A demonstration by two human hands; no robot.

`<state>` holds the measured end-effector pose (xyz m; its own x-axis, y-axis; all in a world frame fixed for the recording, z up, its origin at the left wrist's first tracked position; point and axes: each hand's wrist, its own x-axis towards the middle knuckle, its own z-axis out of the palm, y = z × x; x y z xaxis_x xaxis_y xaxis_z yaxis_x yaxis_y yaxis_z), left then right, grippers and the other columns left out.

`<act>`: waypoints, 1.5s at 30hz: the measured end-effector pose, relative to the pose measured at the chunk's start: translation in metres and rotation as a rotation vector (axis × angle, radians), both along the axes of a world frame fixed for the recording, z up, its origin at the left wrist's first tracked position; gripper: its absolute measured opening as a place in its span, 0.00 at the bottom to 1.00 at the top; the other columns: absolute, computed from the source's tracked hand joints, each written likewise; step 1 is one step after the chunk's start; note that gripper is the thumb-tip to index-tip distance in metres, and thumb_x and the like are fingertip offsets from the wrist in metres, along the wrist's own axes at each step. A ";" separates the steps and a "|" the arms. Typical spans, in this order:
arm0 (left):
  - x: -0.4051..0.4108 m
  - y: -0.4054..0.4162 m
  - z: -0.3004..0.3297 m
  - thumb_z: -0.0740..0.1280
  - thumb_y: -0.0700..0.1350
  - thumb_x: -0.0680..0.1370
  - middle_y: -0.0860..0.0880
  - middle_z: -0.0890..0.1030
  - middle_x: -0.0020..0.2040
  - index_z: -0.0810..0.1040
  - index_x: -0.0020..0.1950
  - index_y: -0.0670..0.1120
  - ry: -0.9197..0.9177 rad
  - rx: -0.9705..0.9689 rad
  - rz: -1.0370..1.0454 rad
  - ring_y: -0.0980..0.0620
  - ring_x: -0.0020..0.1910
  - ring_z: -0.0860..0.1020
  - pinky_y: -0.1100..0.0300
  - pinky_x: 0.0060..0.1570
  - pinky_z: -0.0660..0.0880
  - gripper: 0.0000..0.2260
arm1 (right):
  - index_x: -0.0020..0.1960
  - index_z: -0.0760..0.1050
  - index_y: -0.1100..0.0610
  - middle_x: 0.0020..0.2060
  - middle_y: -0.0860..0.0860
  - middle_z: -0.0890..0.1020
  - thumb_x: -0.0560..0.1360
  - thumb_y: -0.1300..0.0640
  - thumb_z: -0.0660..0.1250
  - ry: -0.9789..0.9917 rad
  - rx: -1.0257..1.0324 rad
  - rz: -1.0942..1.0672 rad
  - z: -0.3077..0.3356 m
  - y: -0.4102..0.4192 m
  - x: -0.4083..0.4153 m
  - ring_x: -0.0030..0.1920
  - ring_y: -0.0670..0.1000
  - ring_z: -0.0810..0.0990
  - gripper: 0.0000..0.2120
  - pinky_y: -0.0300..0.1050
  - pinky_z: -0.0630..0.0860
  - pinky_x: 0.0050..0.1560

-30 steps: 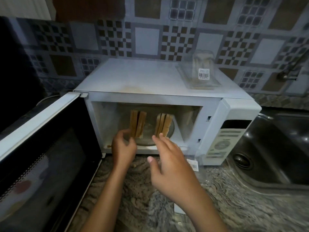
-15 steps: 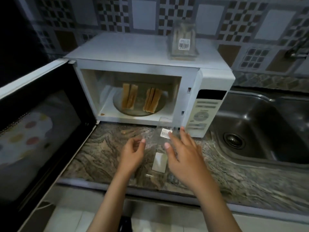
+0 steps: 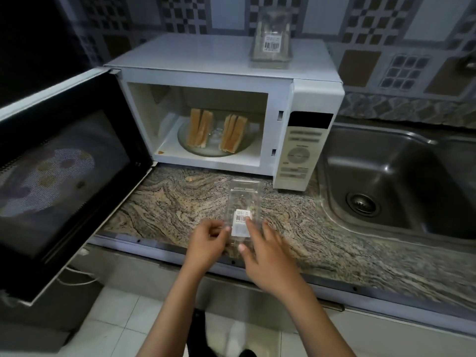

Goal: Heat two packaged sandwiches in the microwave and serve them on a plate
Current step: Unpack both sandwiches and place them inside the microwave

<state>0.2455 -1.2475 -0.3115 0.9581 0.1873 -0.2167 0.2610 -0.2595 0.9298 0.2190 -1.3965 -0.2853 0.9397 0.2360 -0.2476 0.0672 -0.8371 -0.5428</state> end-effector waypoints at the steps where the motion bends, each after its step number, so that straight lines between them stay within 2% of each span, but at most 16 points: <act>1: 0.001 -0.001 -0.003 0.67 0.40 0.76 0.45 0.81 0.41 0.76 0.50 0.42 0.007 0.024 0.012 0.45 0.40 0.81 0.44 0.45 0.80 0.04 | 0.77 0.43 0.42 0.78 0.53 0.45 0.81 0.43 0.52 0.000 -0.009 0.010 -0.003 0.000 -0.001 0.77 0.56 0.42 0.29 0.60 0.46 0.75; 5: 0.002 -0.005 -0.010 0.68 0.38 0.74 0.41 0.82 0.42 0.76 0.47 0.46 0.022 0.048 0.066 0.40 0.42 0.81 0.43 0.44 0.80 0.05 | 0.77 0.45 0.44 0.78 0.53 0.45 0.81 0.45 0.55 -0.030 0.035 0.020 -0.013 -0.004 -0.002 0.77 0.56 0.43 0.29 0.56 0.48 0.74; 7: 0.002 -0.005 -0.011 0.68 0.37 0.75 0.39 0.82 0.42 0.76 0.48 0.45 0.027 0.034 0.078 0.38 0.43 0.81 0.44 0.45 0.80 0.05 | 0.77 0.52 0.45 0.77 0.52 0.53 0.80 0.48 0.58 -0.071 0.167 -0.016 -0.017 -0.006 -0.001 0.76 0.55 0.52 0.28 0.53 0.57 0.73; 8: 0.002 -0.005 -0.010 0.67 0.36 0.75 0.38 0.81 0.42 0.76 0.49 0.43 0.038 0.016 0.075 0.39 0.42 0.82 0.46 0.44 0.81 0.05 | 0.76 0.57 0.47 0.75 0.52 0.60 0.79 0.51 0.61 -0.094 0.256 -0.058 -0.019 -0.005 0.001 0.73 0.53 0.61 0.26 0.50 0.64 0.70; 10: 0.001 -0.005 -0.010 0.66 0.35 0.75 0.40 0.81 0.41 0.76 0.49 0.41 0.053 -0.016 0.055 0.44 0.38 0.81 0.52 0.39 0.81 0.04 | 0.72 0.62 0.49 0.64 0.49 0.73 0.78 0.56 0.64 -0.128 0.414 -0.202 -0.020 -0.003 0.003 0.59 0.48 0.76 0.24 0.44 0.76 0.56; 12: 0.000 -0.004 -0.009 0.66 0.34 0.76 0.42 0.80 0.38 0.76 0.47 0.41 0.060 -0.029 0.038 0.48 0.35 0.80 0.60 0.35 0.80 0.03 | 0.70 0.62 0.52 0.50 0.47 0.79 0.77 0.58 0.65 -0.103 0.472 -0.343 -0.021 -0.003 0.007 0.46 0.45 0.80 0.24 0.39 0.77 0.43; 15: 0.002 -0.002 -0.011 0.66 0.34 0.76 0.41 0.80 0.39 0.76 0.45 0.42 0.066 -0.033 0.011 0.48 0.36 0.80 0.62 0.34 0.80 0.04 | 0.70 0.62 0.55 0.40 0.50 0.80 0.77 0.58 0.65 0.009 0.487 -0.452 -0.027 -0.008 0.015 0.36 0.47 0.82 0.23 0.40 0.75 0.34; 18: 0.005 0.000 -0.014 0.68 0.36 0.75 0.39 0.81 0.42 0.77 0.48 0.39 0.066 0.020 -0.016 0.44 0.39 0.82 0.51 0.43 0.81 0.03 | 0.63 0.67 0.59 0.35 0.54 0.80 0.79 0.59 0.62 0.168 0.660 -0.499 -0.031 -0.011 0.019 0.26 0.48 0.80 0.13 0.41 0.74 0.27; 19: 0.005 0.001 -0.014 0.67 0.36 0.75 0.39 0.81 0.41 0.77 0.48 0.39 0.066 0.025 -0.026 0.45 0.38 0.82 0.51 0.43 0.81 0.03 | 0.61 0.69 0.59 0.33 0.55 0.80 0.80 0.59 0.61 0.188 0.702 -0.504 -0.032 -0.011 0.018 0.25 0.49 0.79 0.10 0.41 0.74 0.26; 21: 0.004 0.000 -0.013 0.66 0.36 0.76 0.41 0.81 0.37 0.76 0.46 0.39 0.069 0.011 -0.054 0.49 0.32 0.81 0.54 0.37 0.81 0.00 | 0.57 0.70 0.58 0.32 0.55 0.80 0.80 0.59 0.61 0.168 0.727 -0.510 -0.033 -0.010 0.016 0.25 0.50 0.79 0.07 0.41 0.74 0.25; 23: 0.003 -0.001 -0.013 0.65 0.36 0.77 0.42 0.80 0.35 0.76 0.45 0.41 0.076 0.007 -0.066 0.51 0.29 0.79 0.58 0.32 0.79 0.03 | 0.57 0.70 0.57 0.34 0.56 0.81 0.80 0.59 0.61 0.141 0.732 -0.518 -0.034 -0.008 0.015 0.24 0.48 0.79 0.06 0.39 0.73 0.24; 29: 0.003 -0.002 -0.012 0.64 0.36 0.78 0.45 0.78 0.32 0.75 0.43 0.42 0.081 -0.029 -0.066 0.57 0.22 0.76 0.62 0.27 0.77 0.04 | 0.55 0.71 0.56 0.33 0.56 0.80 0.80 0.59 0.60 0.108 0.713 -0.494 -0.041 -0.006 0.019 0.21 0.48 0.76 0.05 0.40 0.73 0.22; 32: 0.005 0.000 -0.011 0.64 0.37 0.78 0.44 0.78 0.32 0.75 0.44 0.41 0.106 -0.054 -0.070 0.58 0.22 0.76 0.64 0.24 0.75 0.03 | 0.55 0.69 0.54 0.34 0.55 0.80 0.80 0.59 0.59 0.076 0.663 -0.470 -0.043 -0.006 0.020 0.20 0.47 0.75 0.04 0.40 0.73 0.22; 37: 0.008 0.001 -0.011 0.65 0.38 0.78 0.44 0.79 0.32 0.74 0.43 0.40 0.141 -0.005 -0.067 0.58 0.22 0.76 0.63 0.24 0.74 0.04 | 0.57 0.69 0.54 0.37 0.54 0.80 0.80 0.58 0.58 0.001 0.560 -0.423 -0.045 -0.004 0.019 0.20 0.45 0.75 0.06 0.44 0.76 0.23; 42: 0.015 0.001 -0.008 0.67 0.39 0.77 0.44 0.79 0.28 0.77 0.36 0.41 0.171 0.094 -0.115 0.51 0.25 0.76 0.59 0.32 0.76 0.10 | 0.59 0.70 0.55 0.39 0.54 0.81 0.80 0.57 0.58 0.014 0.550 -0.420 -0.045 -0.006 0.021 0.19 0.44 0.74 0.08 0.40 0.74 0.22; 45: 0.014 -0.002 -0.007 0.68 0.39 0.76 0.46 0.79 0.25 0.76 0.34 0.41 0.169 0.105 -0.095 0.50 0.26 0.77 0.59 0.32 0.76 0.11 | 0.59 0.69 0.55 0.39 0.55 0.81 0.81 0.58 0.57 0.023 0.545 -0.423 -0.046 -0.007 0.021 0.19 0.44 0.74 0.08 0.40 0.73 0.21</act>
<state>0.2597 -1.2495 -0.3186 0.9243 0.1281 -0.3595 0.3804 -0.3832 0.8417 0.2398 -1.4032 -0.3314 0.9743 -0.0534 -0.2190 -0.2220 -0.3959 -0.8910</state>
